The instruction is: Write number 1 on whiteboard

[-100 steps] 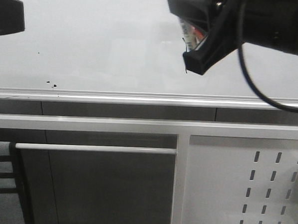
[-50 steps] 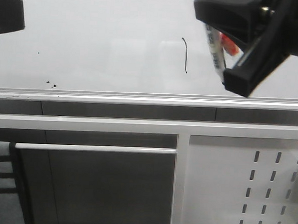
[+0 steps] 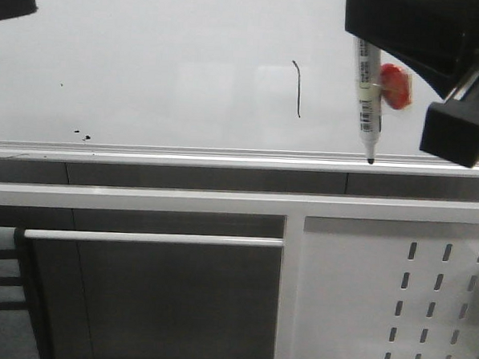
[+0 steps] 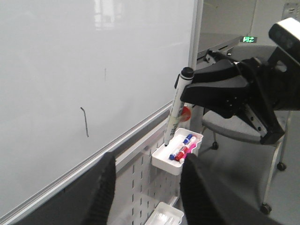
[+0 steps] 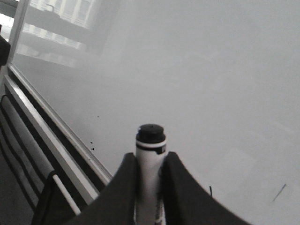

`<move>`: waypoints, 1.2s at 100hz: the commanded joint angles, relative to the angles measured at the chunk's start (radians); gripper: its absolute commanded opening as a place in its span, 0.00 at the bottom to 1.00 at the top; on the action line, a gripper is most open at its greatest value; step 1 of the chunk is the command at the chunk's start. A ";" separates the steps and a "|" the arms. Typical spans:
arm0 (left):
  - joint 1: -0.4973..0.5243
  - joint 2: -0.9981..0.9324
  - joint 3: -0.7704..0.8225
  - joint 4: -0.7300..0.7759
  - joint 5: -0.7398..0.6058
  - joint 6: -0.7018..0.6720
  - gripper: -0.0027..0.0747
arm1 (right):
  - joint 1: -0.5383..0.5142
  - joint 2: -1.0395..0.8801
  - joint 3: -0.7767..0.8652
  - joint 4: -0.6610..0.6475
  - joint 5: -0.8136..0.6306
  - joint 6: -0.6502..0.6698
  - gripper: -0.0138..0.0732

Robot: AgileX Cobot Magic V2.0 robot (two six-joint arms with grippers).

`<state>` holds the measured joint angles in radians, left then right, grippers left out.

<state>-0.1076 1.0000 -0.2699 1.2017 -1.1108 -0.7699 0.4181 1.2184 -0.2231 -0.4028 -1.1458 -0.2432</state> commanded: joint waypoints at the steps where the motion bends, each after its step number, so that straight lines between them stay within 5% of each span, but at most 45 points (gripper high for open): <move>1: 0.004 -0.011 -0.021 -0.042 -0.089 -0.010 0.41 | 0.020 -0.024 -0.018 -0.005 -0.178 0.033 0.10; 55: 0.004 -0.011 -0.021 -0.008 -0.155 -0.024 0.41 | 0.247 -0.024 -0.130 0.072 -0.169 0.236 0.10; 120: 0.004 -0.011 -0.030 0.114 -0.189 -0.115 0.41 | 0.269 -0.024 -0.170 0.022 -0.102 0.417 0.10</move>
<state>-0.1076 1.0000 -0.2699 1.3366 -1.1633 -0.8591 0.6849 1.2146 -0.3643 -0.3732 -1.1458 0.1651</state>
